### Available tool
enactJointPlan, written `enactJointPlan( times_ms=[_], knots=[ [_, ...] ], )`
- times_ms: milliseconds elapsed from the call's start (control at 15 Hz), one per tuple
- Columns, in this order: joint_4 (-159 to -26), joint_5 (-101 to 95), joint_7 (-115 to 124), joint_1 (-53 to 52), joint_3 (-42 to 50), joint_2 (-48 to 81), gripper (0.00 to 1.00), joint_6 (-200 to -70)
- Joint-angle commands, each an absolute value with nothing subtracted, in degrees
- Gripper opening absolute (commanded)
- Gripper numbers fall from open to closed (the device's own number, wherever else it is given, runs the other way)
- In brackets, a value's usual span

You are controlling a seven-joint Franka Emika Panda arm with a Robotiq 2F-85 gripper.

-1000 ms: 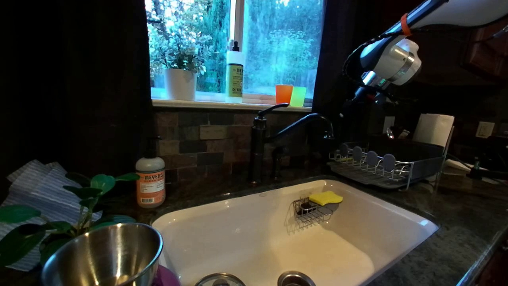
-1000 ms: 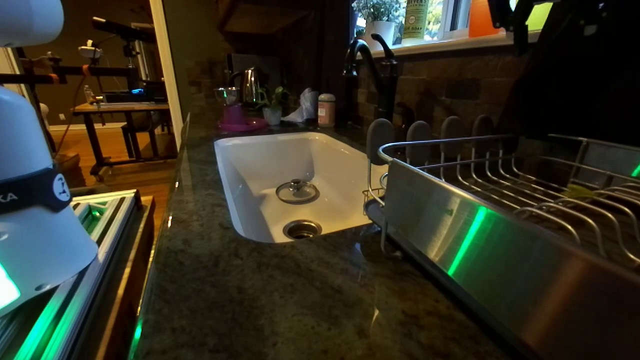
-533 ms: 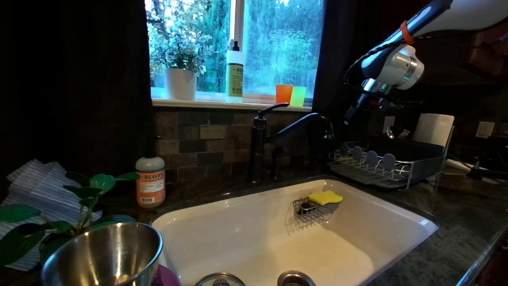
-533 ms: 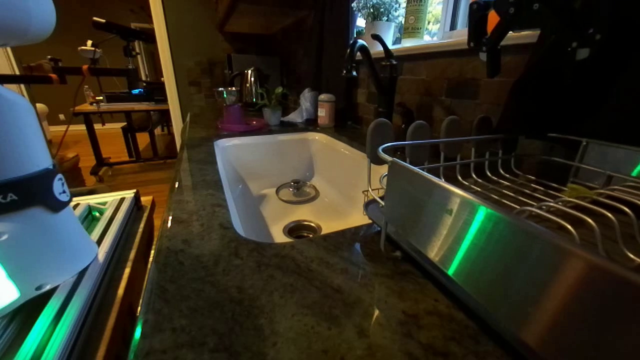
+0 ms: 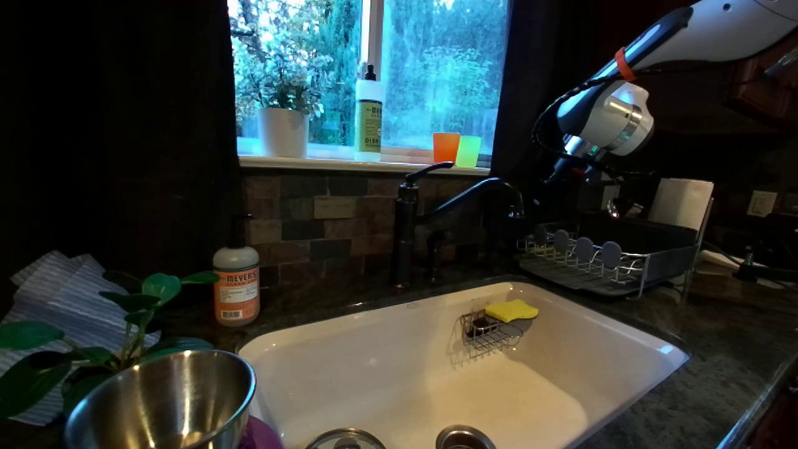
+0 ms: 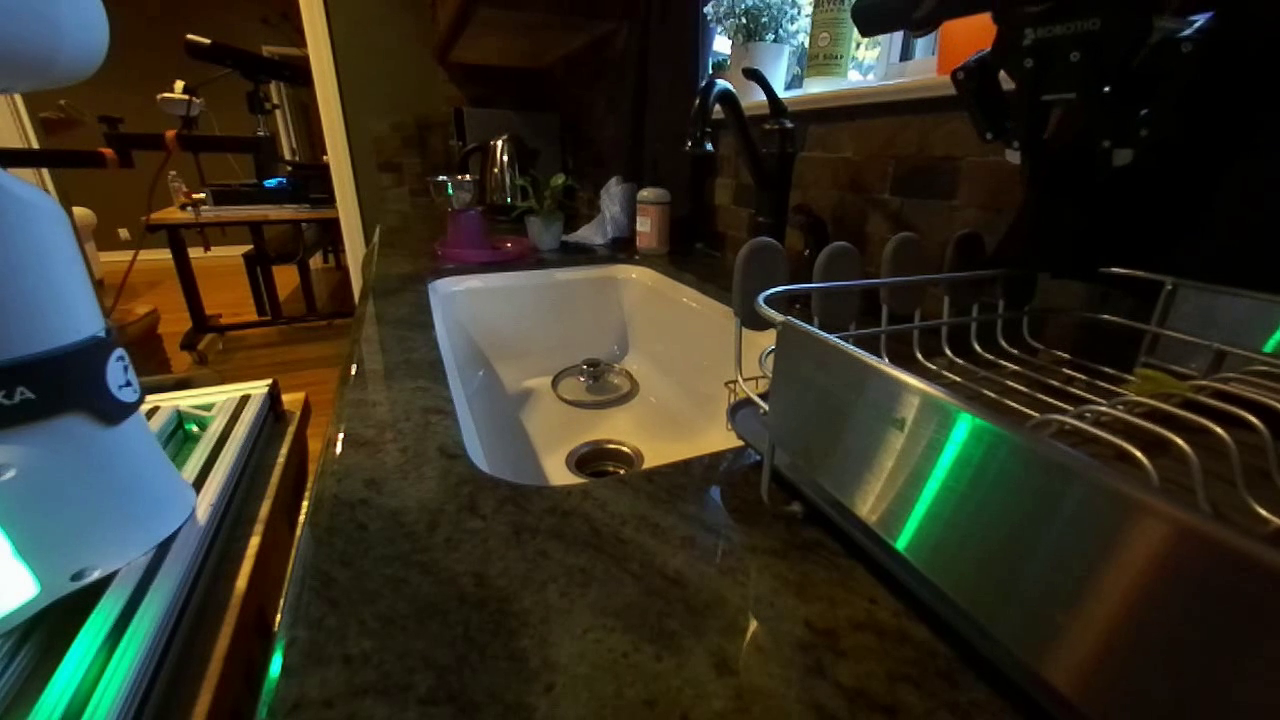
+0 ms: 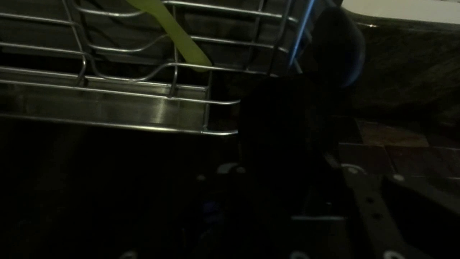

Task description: Pull the curtain on the right to the left.

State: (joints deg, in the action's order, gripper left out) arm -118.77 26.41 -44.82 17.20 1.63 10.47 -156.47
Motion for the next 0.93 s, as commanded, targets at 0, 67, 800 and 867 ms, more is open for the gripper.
enactJointPlan(
  times_ms=[0,67,800,867],
  knots=[
    [-118.32,29.51,-48.40,17.76,0.30,12.33,0.15,-159.70],
    [-118.06,30.98,-49.76,18.07,-0.30,12.74,0.07,-161.03],
    [-113.03,50.55,-70.70,21.84,-11.13,14.67,0.00,-165.85],
    [-113.08,50.54,-70.91,21.86,-11.12,15.04,0.00,-165.87]
  ],
)
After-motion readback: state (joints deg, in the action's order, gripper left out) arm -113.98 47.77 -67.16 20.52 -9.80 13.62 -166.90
